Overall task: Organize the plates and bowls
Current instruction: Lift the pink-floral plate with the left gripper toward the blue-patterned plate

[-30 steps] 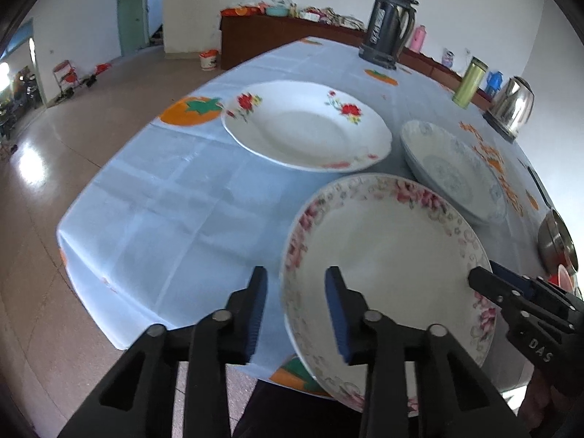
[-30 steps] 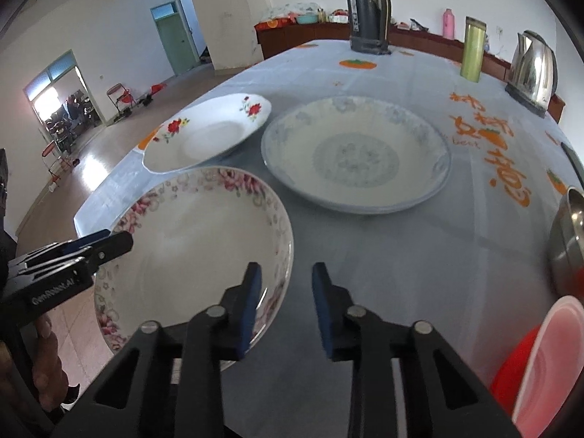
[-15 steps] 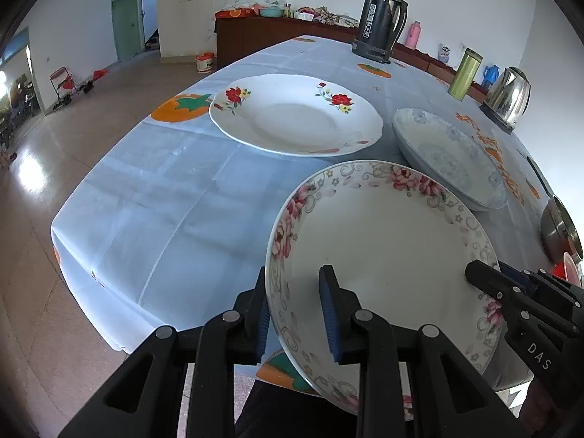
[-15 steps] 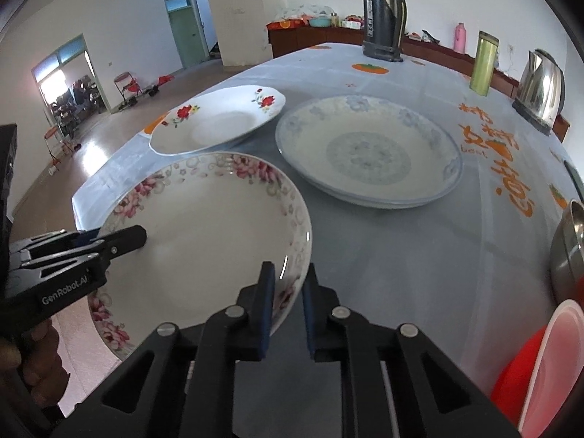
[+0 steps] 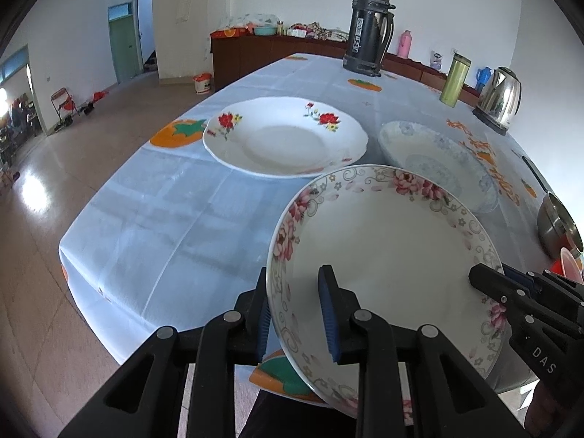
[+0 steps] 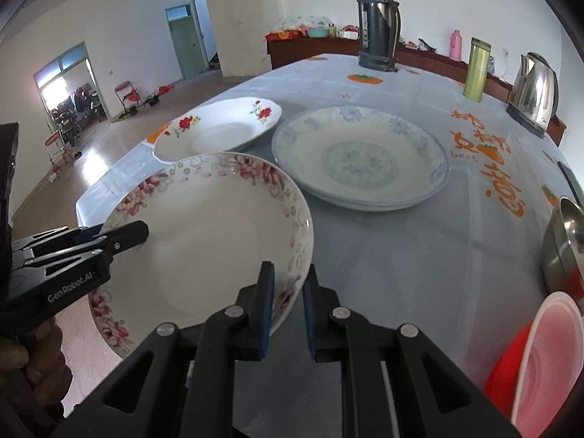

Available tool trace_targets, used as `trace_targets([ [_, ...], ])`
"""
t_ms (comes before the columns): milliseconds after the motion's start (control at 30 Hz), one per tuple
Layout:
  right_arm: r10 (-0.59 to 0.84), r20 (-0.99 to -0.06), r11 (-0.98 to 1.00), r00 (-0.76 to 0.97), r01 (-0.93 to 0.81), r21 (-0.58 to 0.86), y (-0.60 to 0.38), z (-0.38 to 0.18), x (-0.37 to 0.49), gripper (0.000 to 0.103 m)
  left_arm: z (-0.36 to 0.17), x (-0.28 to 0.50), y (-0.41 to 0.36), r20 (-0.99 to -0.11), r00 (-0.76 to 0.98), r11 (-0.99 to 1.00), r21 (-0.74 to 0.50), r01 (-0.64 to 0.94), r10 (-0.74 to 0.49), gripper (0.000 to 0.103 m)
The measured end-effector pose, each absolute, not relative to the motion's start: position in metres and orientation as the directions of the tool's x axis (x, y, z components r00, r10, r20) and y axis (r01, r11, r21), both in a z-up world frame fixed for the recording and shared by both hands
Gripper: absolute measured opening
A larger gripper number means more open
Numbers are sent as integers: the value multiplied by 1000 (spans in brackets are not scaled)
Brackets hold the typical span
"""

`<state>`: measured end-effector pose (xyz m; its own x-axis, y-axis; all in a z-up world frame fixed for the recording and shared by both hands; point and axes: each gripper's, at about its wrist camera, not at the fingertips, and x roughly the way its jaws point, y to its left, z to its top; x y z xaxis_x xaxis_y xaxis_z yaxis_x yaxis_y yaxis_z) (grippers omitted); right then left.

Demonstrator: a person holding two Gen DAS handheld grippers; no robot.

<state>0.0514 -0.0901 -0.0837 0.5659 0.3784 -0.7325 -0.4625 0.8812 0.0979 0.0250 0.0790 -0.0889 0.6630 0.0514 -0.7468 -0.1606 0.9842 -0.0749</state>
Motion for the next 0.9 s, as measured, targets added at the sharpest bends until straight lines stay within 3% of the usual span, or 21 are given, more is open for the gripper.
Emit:
trace_targets([
  [900,334,-647,919,686,-389,62,-117,-56,60,15,-55,57,49,-655,754,992,-62,-110,43,27],
])
